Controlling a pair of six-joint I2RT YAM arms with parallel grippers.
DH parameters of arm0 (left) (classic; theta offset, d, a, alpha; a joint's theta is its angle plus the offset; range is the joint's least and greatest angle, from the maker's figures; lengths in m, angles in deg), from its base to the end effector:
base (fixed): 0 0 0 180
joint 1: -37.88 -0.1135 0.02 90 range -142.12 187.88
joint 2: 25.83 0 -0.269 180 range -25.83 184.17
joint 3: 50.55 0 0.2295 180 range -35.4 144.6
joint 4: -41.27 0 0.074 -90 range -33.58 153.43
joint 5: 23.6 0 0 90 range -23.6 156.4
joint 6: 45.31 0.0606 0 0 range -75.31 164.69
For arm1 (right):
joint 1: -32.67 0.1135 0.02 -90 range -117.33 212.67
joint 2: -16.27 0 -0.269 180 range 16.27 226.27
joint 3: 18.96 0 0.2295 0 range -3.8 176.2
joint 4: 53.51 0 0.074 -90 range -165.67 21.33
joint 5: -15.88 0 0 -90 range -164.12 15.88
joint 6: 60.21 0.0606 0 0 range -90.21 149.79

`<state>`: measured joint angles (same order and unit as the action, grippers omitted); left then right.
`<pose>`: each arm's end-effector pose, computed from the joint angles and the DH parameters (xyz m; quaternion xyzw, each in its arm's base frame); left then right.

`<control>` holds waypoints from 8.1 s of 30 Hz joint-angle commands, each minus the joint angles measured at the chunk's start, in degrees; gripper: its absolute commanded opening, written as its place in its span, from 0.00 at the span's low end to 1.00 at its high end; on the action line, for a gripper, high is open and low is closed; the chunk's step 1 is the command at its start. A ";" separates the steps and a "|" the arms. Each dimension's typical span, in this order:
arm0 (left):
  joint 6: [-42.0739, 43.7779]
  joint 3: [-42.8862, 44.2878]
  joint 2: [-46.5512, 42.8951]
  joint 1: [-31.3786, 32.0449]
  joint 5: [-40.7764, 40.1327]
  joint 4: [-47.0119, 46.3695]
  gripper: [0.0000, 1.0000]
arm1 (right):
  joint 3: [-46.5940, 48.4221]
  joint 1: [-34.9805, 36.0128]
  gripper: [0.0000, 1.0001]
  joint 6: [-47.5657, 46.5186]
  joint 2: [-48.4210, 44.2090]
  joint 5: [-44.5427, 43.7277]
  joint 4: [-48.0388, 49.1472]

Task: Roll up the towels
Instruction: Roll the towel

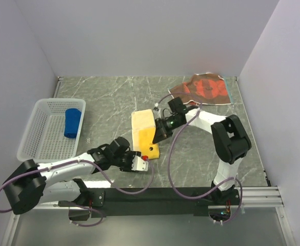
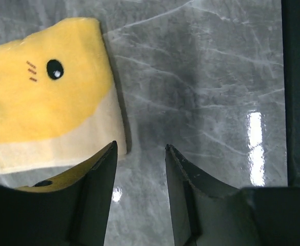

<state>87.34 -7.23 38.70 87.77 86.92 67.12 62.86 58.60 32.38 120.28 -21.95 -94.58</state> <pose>0.1173 -0.1723 0.1776 0.7068 0.5859 -0.1882 0.3490 0.2917 0.1951 0.1885 -0.2763 0.8352 0.4658 0.0959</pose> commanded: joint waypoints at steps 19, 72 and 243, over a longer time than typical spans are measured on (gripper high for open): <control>-1.60 0.04 16.85 7.24 -18.49 -18.27 0.30 | 2.52 5.80 0.02 8.84 17.11 8.05 6.14; -14.70 44.53 63.52 -25.89 31.25 42.56 0.01 | -17.88 38.93 0.48 -30.10 -10.94 -48.47 22.04; 4.81 -2.06 -12.16 -8.50 -3.28 9.79 0.60 | 26.43 14.59 0.00 -10.15 38.20 17.97 -17.68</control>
<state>93.44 -9.07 24.96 77.06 90.11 85.31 89.15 74.73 21.91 155.40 1.39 -113.79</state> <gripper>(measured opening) 0.603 0.018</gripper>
